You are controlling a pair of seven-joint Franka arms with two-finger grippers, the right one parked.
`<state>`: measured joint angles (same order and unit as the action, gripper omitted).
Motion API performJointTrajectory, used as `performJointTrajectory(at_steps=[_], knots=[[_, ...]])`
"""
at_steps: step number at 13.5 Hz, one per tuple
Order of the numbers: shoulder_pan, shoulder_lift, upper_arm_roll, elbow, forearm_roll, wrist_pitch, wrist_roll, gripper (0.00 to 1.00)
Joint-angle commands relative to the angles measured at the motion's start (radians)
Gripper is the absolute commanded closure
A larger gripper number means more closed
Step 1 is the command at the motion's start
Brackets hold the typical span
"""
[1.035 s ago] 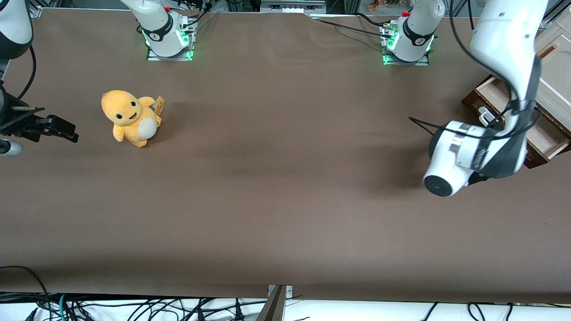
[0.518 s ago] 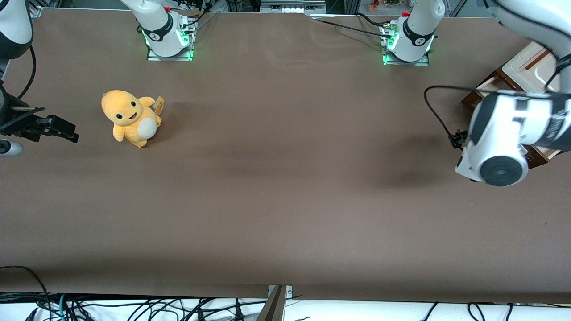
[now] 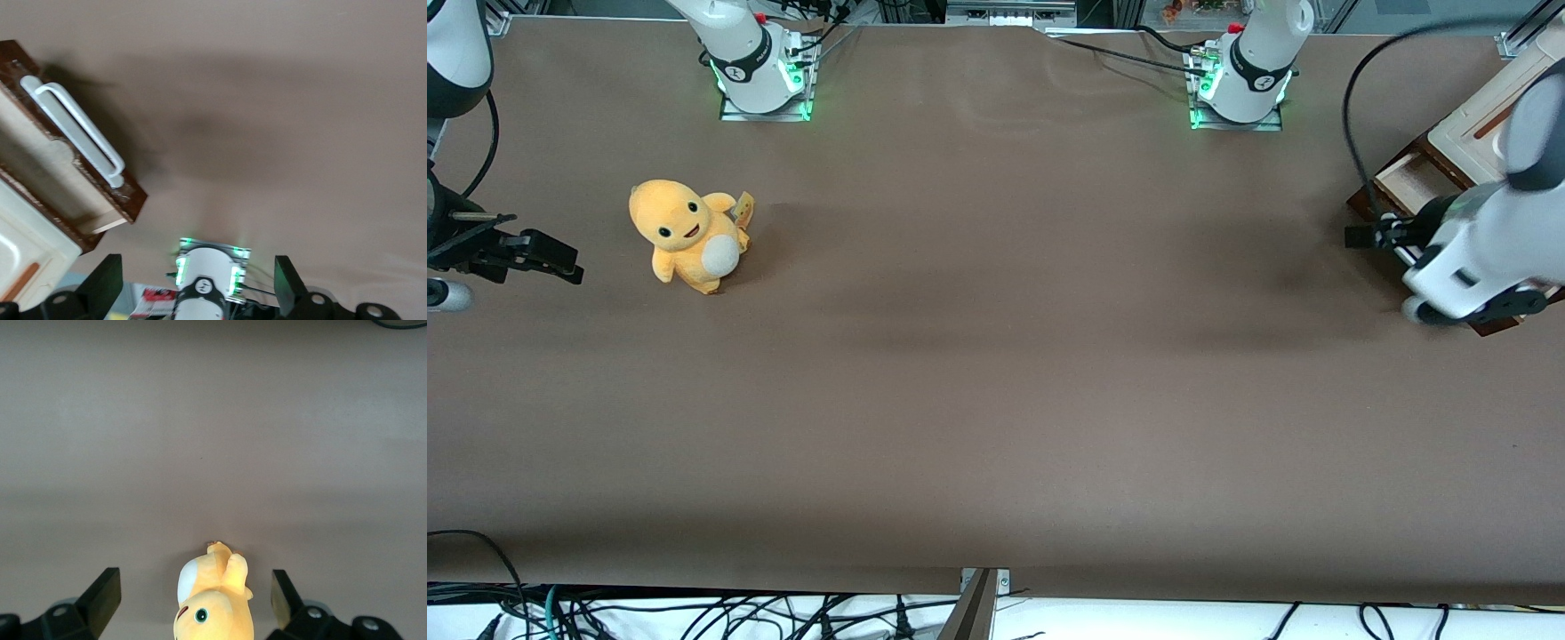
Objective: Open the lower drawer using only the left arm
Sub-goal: 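Withdraw the left gripper away from the opened drawer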
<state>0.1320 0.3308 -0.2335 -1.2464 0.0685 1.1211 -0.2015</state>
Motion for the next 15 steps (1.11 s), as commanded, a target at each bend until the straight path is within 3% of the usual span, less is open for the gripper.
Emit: performJointTrajectory(at_steps=[1, 3, 5, 7, 9, 15], knots=[[0.009, -0.093, 0.023, -0.021, -0.102, 0.038, 0.073, 0.00], [-0.002, -0.129, 0.057, -0.077, -0.131, 0.150, 0.085, 0.00], [-0.014, -0.263, 0.065, -0.309, -0.125, 0.364, 0.123, 0.00], [-0.087, -0.329, 0.132, -0.440, -0.124, 0.486, 0.206, 0.00], [-0.132, -0.323, 0.187, -0.461, -0.122, 0.519, 0.327, 0.00], [-0.134, -0.374, 0.198, -0.540, -0.118, 0.580, 0.323, 0.00]])
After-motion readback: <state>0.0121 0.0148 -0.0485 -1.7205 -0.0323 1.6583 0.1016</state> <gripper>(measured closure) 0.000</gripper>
